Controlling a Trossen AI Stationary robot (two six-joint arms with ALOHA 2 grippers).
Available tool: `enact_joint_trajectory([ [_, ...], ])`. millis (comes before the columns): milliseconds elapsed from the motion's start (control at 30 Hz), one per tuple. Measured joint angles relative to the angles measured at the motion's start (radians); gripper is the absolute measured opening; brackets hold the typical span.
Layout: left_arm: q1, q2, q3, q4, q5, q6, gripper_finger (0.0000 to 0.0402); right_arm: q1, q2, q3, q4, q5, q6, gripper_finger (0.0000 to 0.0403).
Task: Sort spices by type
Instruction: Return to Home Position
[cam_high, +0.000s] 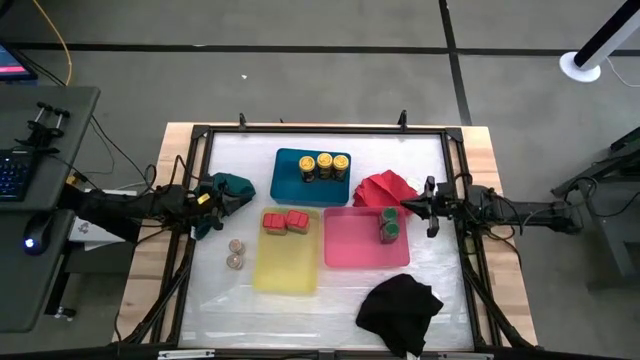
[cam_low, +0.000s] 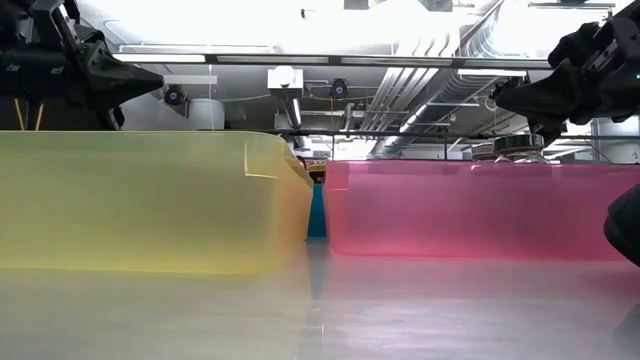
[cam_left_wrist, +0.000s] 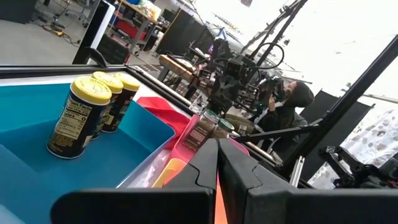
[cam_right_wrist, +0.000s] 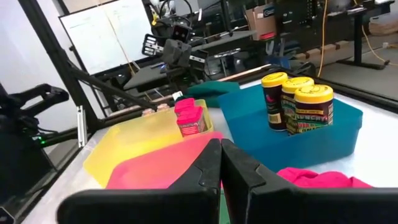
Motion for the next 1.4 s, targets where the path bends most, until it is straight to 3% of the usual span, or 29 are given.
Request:
enact_joint_trajectory([
  [367, 0.0, 0.0, 0.0, 0.0, 0.0, 0.0, 0.0001, 0.0, 0.0, 0.0, 0.001, 0.0, 0.056, 0.0],
  [533, 0.0, 0.0, 0.0, 0.0, 0.0, 0.0, 0.0001, 0.01, -0.062, 0.0, 0.002, -0.005, 0.055, 0.0],
  [1400, 0.0, -0.018, 0.0, 0.0, 0.0, 0.017, 0.0001, 0.01, -0.057, 0.0, 0.0, -0.007, 0.056, 0.0001],
])
